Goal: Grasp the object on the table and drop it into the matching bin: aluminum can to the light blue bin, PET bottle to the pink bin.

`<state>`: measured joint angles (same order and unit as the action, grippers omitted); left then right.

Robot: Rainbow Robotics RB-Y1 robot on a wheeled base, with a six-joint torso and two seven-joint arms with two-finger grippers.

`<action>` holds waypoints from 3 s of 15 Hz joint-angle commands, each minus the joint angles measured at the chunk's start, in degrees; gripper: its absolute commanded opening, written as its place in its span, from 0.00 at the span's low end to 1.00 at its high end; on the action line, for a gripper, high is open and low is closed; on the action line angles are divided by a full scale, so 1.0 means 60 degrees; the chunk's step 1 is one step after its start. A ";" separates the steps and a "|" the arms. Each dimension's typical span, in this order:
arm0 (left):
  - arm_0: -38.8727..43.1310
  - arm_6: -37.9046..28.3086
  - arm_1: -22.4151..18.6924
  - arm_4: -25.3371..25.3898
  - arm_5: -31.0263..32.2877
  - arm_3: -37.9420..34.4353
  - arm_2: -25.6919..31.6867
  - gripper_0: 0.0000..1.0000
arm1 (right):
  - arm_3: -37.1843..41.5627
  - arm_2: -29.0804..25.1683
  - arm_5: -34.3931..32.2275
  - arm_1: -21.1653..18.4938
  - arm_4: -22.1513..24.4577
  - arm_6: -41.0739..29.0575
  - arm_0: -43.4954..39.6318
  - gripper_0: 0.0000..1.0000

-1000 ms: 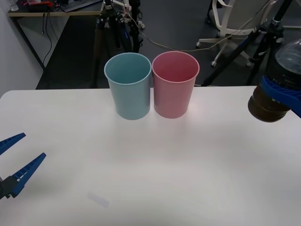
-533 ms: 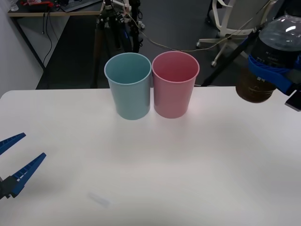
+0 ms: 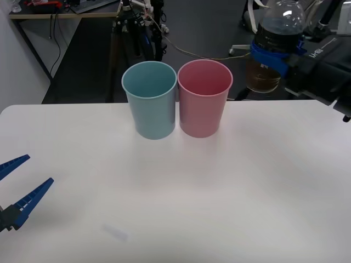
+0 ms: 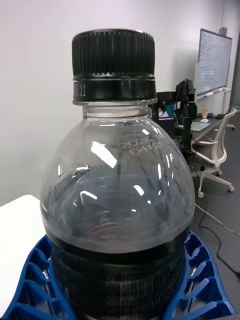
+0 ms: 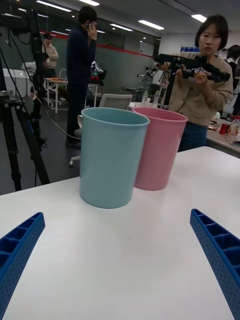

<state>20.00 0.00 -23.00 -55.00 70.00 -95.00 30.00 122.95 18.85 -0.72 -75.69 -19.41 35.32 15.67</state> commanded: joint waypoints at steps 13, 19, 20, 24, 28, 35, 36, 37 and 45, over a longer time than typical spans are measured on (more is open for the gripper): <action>0.0000 0.0000 0.0000 0.0000 0.0000 0.0000 0.0000 1.00 | -0.4613 0.3508 0.0119 0.3240 0.1330 0.0074 0.4596 0.00; 0.0000 0.0000 0.0000 0.0000 0.0000 0.0000 0.0000 1.00 | -0.6165 0.4050 0.0105 0.4500 0.1901 0.0074 0.5504 0.00; 0.0000 0.0000 0.0000 0.0000 0.0000 0.0000 0.0000 1.00 | -0.6356 0.4080 0.0119 0.4632 0.1989 0.0074 0.5607 0.00; 0.0000 0.0000 0.0000 0.0000 0.0000 0.0000 0.0000 1.00 | -0.7015 0.4109 0.0119 0.5218 0.2370 0.0074 0.5856 0.00; 0.0000 0.0000 0.0000 0.0000 0.0000 0.0000 0.0000 1.00 | -0.7396 0.4109 0.0105 0.5569 0.2678 0.0016 0.5958 0.00; 0.0000 0.0000 0.0000 0.0000 0.0000 0.0000 0.0000 1.00 | -0.7396 0.4109 0.0090 0.5672 0.2868 -0.0087 0.5944 0.00; 0.0000 0.0000 0.0000 0.0000 0.0000 0.0000 0.0000 1.00 | -0.7396 0.4109 0.0090 0.5657 0.2868 -0.0087 0.5944 0.04; 0.0000 0.0000 0.0000 0.0000 0.0000 0.0000 0.0000 1.00 | -0.7396 0.4080 0.0090 0.5672 0.2868 -0.0087 0.5944 0.39; 0.0000 0.0000 0.0000 0.0000 0.0000 0.0000 0.0000 1.00 | -0.7396 0.3992 0.0046 0.5657 0.2868 -0.0218 0.5944 1.00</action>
<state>20.00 0.00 -23.00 -55.00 70.00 -95.00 30.00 78.52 42.89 -0.37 -41.70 -2.19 34.04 51.34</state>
